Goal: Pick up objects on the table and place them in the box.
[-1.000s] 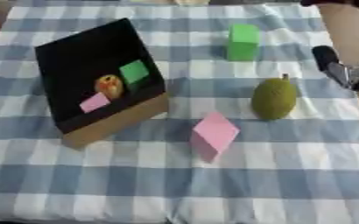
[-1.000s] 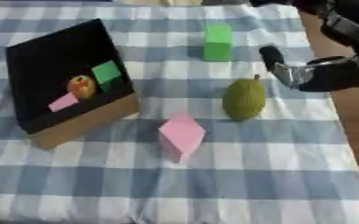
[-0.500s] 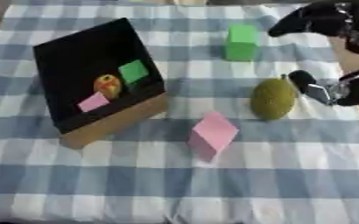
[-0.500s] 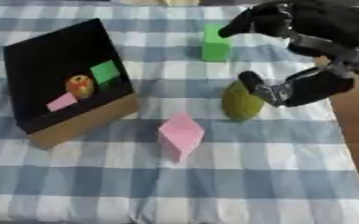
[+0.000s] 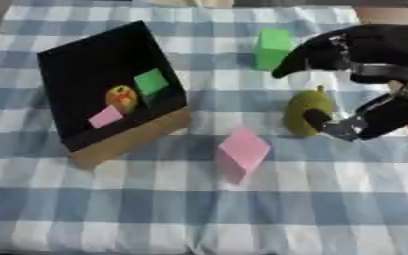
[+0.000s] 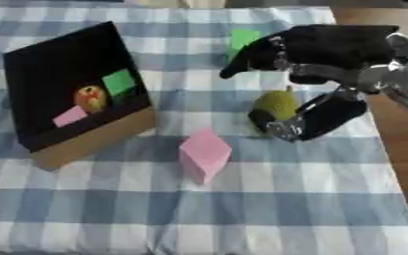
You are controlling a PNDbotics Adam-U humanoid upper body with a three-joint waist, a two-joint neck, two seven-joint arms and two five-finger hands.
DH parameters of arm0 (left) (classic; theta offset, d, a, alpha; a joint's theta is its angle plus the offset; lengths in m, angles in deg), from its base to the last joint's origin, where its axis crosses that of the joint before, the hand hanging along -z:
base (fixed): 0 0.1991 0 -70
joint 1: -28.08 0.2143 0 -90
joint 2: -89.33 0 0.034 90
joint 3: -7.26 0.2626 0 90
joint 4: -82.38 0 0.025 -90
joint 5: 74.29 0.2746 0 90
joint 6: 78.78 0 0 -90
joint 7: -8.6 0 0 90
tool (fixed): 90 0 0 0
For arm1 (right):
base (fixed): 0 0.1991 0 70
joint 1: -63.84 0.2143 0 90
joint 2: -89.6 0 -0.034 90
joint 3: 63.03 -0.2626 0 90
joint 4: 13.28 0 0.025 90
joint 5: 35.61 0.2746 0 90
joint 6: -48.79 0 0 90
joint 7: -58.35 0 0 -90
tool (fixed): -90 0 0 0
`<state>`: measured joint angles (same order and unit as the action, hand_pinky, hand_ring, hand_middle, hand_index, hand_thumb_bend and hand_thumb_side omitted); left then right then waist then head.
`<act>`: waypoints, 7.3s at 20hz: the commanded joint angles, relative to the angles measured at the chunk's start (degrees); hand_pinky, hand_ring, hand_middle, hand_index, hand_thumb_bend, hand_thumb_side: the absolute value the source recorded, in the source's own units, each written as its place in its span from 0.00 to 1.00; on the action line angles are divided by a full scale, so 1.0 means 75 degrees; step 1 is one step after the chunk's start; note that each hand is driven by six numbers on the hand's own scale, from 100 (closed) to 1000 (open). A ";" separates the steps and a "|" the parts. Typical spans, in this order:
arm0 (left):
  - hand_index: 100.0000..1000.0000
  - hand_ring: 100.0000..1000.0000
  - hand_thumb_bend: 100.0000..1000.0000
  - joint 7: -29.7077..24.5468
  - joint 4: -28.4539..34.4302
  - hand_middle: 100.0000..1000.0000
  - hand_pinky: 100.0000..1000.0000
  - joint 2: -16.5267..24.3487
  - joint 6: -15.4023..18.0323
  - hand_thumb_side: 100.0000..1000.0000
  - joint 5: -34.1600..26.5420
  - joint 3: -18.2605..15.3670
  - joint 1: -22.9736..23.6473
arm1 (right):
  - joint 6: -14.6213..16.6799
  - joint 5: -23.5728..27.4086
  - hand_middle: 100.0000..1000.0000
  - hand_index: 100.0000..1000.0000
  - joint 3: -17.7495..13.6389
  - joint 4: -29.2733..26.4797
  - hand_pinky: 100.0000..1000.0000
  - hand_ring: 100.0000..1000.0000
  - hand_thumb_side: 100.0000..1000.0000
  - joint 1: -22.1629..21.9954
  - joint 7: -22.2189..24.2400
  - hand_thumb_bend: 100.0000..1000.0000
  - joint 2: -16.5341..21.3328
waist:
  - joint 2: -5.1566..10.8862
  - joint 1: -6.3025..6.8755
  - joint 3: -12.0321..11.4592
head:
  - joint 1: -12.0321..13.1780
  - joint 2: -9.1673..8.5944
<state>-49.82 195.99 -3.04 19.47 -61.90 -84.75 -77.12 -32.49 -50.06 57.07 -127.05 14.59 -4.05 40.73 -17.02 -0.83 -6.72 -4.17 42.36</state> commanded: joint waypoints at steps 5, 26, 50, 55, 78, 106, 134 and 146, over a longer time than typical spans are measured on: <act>0.81 0.75 0.35 -0.0058 0.0132 0.67 0.77 0.0203 -0.0006 0.71 -0.0058 0.0016 -0.0066 | -0.0433 0.0326 0.83 0.92 0.0421 -0.0109 0.90 0.89 0.29 0.0610 0.0960 0.00 -0.0390 | 0.0267 -0.0085 -0.0002 | -0.0022 0.0095; 0.81 0.75 0.35 -0.0145 0.0132 0.66 0.77 0.0113 -0.0040 0.72 -0.0133 0.0081 -0.0054 | -0.0487 -0.0788 0.87 0.95 0.0956 -0.0109 0.94 0.92 0.28 0.0824 0.1925 0.15 -0.1139 | 0.0192 -0.0058 -0.0053 | -0.0059 0.0133; 0.80 0.75 0.33 -0.0160 0.0132 0.65 0.76 -0.0013 -0.0106 0.73 -0.0194 0.0096 -0.0072 | -0.0568 -0.1740 0.90 0.96 0.1025 0.0351 0.94 0.93 0.28 0.0595 0.1729 0.15 -0.1559 | -0.0102 -0.0025 -0.0187 | -0.0133 -0.0094; 0.80 0.75 0.33 -0.0161 0.0132 0.65 0.76 -0.0034 -0.0121 0.73 -0.0202 0.0099 -0.0076 | -0.0439 -0.1848 0.90 0.96 0.1087 0.0682 0.94 0.93 0.30 0.0596 0.1695 0.15 -0.1681 | -0.0152 -0.0019 -0.0215 | -0.0171 -0.0143; 0.80 0.75 0.31 -0.0212 0.0132 0.65 0.76 -0.0115 -0.0174 0.73 -0.0261 0.0138 -0.0124 | -0.0038 -0.2074 0.77 0.90 0.1277 0.1940 0.92 0.89 0.25 0.0463 0.1777 0.10 -0.2270 | -0.0237 0.0000 -0.0302 | -0.0241 -0.0182; 0.79 0.75 0.31 -0.0223 0.0132 0.65 0.77 -0.0040 -0.0223 0.73 -0.0215 0.0095 -0.0102 | -0.1346 -0.0173 0.48 0.65 -0.0146 -0.0076 0.86 0.75 0.00 0.1825 0.1073 0.00 -0.1955 | -0.0077 -0.0094 -0.0225 | -0.0256 -0.0176; 0.79 0.75 0.34 -0.0347 0.0132 0.66 0.77 -0.0185 0.0305 0.69 -0.0414 0.0306 -0.1024 | 0.1770 -0.5086 0.63 0.78 -0.0992 0.7605 0.87 0.82 0.00 0.4034 -0.0663 0.00 -0.6892 | -0.0558 -0.0241 -0.1253 | -0.1442 -0.0626; 0.79 0.75 0.34 -0.0434 0.0132 0.66 0.76 -0.0231 0.0201 0.71 -0.0490 0.0341 -0.1029 | 0.2373 -0.5920 0.84 0.94 -0.1281 0.7867 0.93 0.92 0.12 0.4053 -0.0824 0.13 -0.6948 | -0.0589 -0.0264 -0.1263 | -0.1365 -0.0594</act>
<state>-52.90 195.99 -5.16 21.07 -65.22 -82.21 -84.38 -14.48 -93.85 48.00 -67.07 43.84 -9.85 -11.62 -21.68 -2.27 -16.14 -14.60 38.45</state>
